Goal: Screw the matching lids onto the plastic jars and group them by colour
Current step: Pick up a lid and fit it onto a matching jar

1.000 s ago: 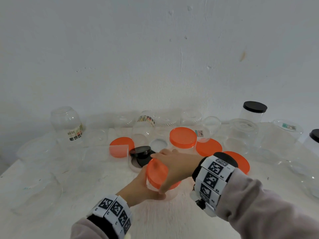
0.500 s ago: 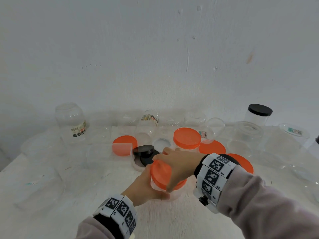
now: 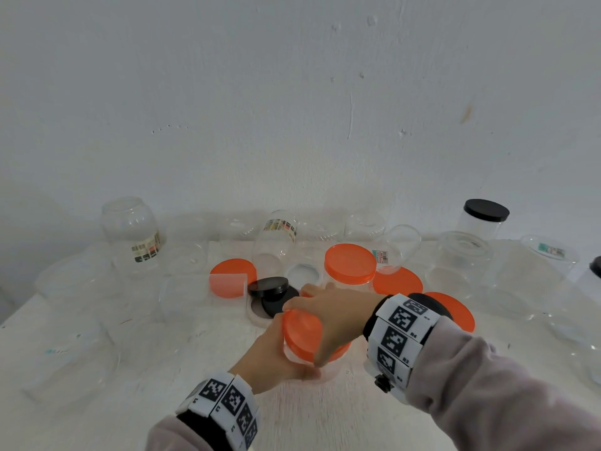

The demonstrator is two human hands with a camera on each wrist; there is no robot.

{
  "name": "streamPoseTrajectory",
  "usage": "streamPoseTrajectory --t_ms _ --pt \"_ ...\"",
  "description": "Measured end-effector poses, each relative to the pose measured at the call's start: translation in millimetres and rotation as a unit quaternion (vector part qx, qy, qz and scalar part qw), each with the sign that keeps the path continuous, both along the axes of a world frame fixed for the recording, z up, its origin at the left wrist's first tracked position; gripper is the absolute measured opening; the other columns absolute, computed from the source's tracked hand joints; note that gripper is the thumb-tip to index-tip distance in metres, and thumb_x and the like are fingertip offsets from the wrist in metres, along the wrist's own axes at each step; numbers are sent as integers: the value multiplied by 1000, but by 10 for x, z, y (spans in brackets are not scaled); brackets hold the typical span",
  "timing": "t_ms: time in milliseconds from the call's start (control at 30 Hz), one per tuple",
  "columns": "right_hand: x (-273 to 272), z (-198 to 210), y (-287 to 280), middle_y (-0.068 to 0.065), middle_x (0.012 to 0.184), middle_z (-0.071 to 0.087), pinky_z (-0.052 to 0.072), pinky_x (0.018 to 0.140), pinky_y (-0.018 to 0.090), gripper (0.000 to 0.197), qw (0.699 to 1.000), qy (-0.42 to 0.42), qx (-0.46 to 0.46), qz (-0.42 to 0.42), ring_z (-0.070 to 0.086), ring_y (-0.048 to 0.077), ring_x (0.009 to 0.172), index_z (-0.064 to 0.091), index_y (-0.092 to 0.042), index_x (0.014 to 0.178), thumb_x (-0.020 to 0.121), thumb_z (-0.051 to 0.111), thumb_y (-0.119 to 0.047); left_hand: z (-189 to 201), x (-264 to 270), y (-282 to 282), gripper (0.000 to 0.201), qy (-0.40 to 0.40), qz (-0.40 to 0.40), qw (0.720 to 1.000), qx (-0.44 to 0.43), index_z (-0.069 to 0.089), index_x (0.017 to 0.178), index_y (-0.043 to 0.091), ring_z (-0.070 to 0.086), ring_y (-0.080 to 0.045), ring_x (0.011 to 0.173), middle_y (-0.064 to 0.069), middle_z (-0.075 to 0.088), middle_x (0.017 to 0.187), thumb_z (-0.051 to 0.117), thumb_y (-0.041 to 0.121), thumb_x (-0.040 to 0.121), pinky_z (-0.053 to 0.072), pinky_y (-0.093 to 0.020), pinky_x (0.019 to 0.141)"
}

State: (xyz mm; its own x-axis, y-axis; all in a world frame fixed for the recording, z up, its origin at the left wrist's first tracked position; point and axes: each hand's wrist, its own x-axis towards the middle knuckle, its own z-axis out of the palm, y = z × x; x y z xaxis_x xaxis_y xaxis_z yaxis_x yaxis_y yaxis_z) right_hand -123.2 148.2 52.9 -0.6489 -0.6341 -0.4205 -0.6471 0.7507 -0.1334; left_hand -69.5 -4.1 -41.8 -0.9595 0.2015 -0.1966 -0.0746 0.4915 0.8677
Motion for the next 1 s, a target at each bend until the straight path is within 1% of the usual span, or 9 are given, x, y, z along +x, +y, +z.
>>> streamPoseTrajectory --t_ms 100,233,300,433,600,767,867,933,1000 --pt "-4 39 6 -10 135 28 44 89 43 94 1000 -17 11 23 34 24 120 22 -47 141 68 79 -33 1 6 -12 114 -3 -17 1000 1 9 146 37 44 -6 124 17 43 134 88 36 63 38 -26 105" --pt "-12 65 4 -13 136 26 45 93 48 94 999 -33 21 34 32 23 123 23 -49 139 68 79 -26 11 5 -19 113 -11 -24 1000 2 9 146 34 44 -5 122 19 42 132 87 35 64 37 -21 102" --pt "-25 74 5 -15 137 24 44 95 50 94 998 -41 25 38 31 22 124 23 -51 139 68 79 -25 16 4 -18 112 -15 -25 1000 9 10 145 34 44 -5 122 18 43 132 87 31 65 38 -22 102" --pt "-50 89 16 -16 137 24 42 97 50 95 997 -57 34 49 29 20 127 22 -52 139 69 80 -25 18 8 -21 111 -24 -29 999 25 11 147 32 43 -8 126 14 43 136 87 26 66 38 -30 108" --pt "-3 63 25 -15 129 29 44 94 47 93 998 -32 17 52 34 19 119 23 -52 138 66 81 -37 18 7 -30 112 -25 -43 998 28 12 147 31 42 -4 127 17 42 136 88 28 65 38 -29 109" --pt "34 20 62 -10 132 30 46 94 43 95 999 -18 -2 45 37 21 119 20 -48 141 68 80 -45 22 15 -29 114 -14 -40 999 27 13 146 34 42 -7 128 16 42 137 89 32 61 37 -35 111" --pt "27 12 73 -6 137 29 43 94 41 98 1000 -7 9 9 39 25 123 14 -47 144 68 74 -61 23 17 -27 112 -10 -40 999 33 14 144 37 41 -7 129 16 41 139 89 31 61 37 -36 111" --pt "28 -9 72 -1 139 30 40 89 40 99 1000 8 18 -24 41 29 124 12 -45 146 67 67 -71 28 15 -20 109 -10 -41 998 36 17 143 35 42 -7 128 16 41 139 89 28 63 38 -36 110" --pt "39 -38 49 2 137 32 38 82 37 99 999 14 19 -35 44 30 120 15 -41 146 67 67 -70 27 17 -17 108 -9 -40 999 32 18 144 34 43 -7 127 15 42 138 89 28 63 38 -36 110"
